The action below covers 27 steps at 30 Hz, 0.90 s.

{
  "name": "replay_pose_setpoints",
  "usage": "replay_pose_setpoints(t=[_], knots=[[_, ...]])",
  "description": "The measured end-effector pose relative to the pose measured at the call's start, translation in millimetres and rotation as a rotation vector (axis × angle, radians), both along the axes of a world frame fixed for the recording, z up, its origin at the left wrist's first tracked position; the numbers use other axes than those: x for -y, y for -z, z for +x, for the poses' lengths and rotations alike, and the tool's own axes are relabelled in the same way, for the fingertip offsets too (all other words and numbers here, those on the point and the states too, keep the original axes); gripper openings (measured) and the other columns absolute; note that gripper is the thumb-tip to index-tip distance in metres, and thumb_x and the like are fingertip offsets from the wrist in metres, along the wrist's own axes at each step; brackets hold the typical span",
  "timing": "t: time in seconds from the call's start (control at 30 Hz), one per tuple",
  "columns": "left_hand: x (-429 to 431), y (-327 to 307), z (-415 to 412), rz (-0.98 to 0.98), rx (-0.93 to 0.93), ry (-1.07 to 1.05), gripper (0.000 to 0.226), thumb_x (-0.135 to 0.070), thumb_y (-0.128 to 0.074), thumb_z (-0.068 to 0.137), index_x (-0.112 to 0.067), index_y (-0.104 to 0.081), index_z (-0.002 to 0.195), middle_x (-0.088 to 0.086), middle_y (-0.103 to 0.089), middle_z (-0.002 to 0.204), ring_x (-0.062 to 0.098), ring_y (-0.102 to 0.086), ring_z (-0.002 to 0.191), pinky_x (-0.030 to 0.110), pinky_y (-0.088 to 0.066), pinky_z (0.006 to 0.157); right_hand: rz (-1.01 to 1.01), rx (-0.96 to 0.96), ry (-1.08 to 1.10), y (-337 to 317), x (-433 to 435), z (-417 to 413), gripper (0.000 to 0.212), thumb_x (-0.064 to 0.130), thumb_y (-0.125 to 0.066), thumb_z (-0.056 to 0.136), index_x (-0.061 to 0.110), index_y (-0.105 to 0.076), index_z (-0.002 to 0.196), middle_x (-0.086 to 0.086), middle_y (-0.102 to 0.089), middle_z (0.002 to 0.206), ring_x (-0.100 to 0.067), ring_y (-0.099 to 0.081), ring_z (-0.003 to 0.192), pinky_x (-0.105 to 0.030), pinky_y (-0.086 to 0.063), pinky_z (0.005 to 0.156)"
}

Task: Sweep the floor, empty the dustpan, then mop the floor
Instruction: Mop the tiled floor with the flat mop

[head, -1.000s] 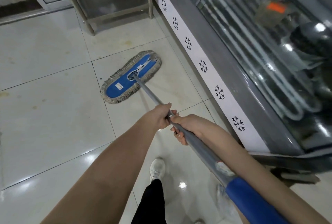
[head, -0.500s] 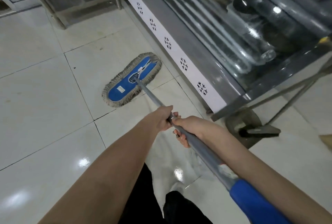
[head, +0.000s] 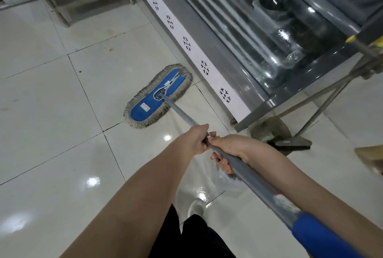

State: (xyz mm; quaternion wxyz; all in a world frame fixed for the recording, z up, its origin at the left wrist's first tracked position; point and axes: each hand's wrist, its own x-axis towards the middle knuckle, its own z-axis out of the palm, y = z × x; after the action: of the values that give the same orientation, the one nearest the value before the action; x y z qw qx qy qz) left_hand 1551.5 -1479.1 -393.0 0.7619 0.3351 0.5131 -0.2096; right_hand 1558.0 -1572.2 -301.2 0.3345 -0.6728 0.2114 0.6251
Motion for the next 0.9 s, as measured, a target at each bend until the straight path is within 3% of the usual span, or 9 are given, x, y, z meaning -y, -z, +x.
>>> replay_pose_setpoints(t=[0.07,0.2,0.57,0.77,0.9], knots=[[-9,-1,7,0.009,0.009,0.006,0.019,-0.021,-0.042,0.101,-0.009,-0.04,0.088,0.005,-0.048,0.071,0.009,-0.054,0.032,0.017,-0.047,0.034,0.0,0.004,-0.033,0,-11,9,0.046,0.046,-0.04,0.098,0.009,-0.041,0.071,0.001,-0.04,0.029,-0.007,-0.033,0.018,-0.006,-0.029,0.03],[-37,4,29,0.038,0.033,0.027,0.018,-0.024,-0.042,0.101,-0.009,-0.036,0.109,0.006,-0.048,0.072,0.011,-0.05,0.054,0.017,-0.047,0.034,0.014,0.006,-0.032,6,-39,32,0.047,0.048,-0.041,0.098,0.008,-0.042,0.073,0.0,-0.04,0.029,-0.007,-0.033,0.018,-0.007,-0.031,0.03],[-195,27,141,0.101,0.057,0.073,0.021,-0.028,-0.046,0.1,-0.011,-0.037,0.109,0.005,-0.05,0.07,0.01,-0.05,0.057,0.017,-0.048,0.037,0.049,-0.012,-0.02,37,-189,147,0.053,0.053,-0.042,0.095,0.005,-0.047,0.074,-0.001,-0.041,0.032,-0.007,-0.034,0.02,-0.008,-0.031,0.03],[-290,34,204,0.182,0.022,0.118,0.02,-0.026,-0.046,0.1,-0.01,-0.039,0.108,0.004,-0.051,0.071,0.008,-0.054,0.051,0.017,-0.048,0.034,0.138,-0.06,0.086,52,-282,206,0.049,0.051,-0.043,0.096,0.006,-0.045,0.076,0.0,-0.042,0.031,-0.005,-0.033,0.019,-0.007,-0.029,0.028],[-304,37,220,0.204,0.007,0.185,0.018,-0.026,-0.046,0.1,-0.01,-0.043,0.092,0.003,-0.051,0.073,0.003,-0.053,0.028,0.015,-0.042,0.029,0.192,-0.094,0.167,54,-291,218,0.045,0.05,-0.043,0.096,0.009,-0.046,0.081,0.002,-0.043,0.032,-0.004,-0.033,0.021,-0.007,-0.028,0.028]])
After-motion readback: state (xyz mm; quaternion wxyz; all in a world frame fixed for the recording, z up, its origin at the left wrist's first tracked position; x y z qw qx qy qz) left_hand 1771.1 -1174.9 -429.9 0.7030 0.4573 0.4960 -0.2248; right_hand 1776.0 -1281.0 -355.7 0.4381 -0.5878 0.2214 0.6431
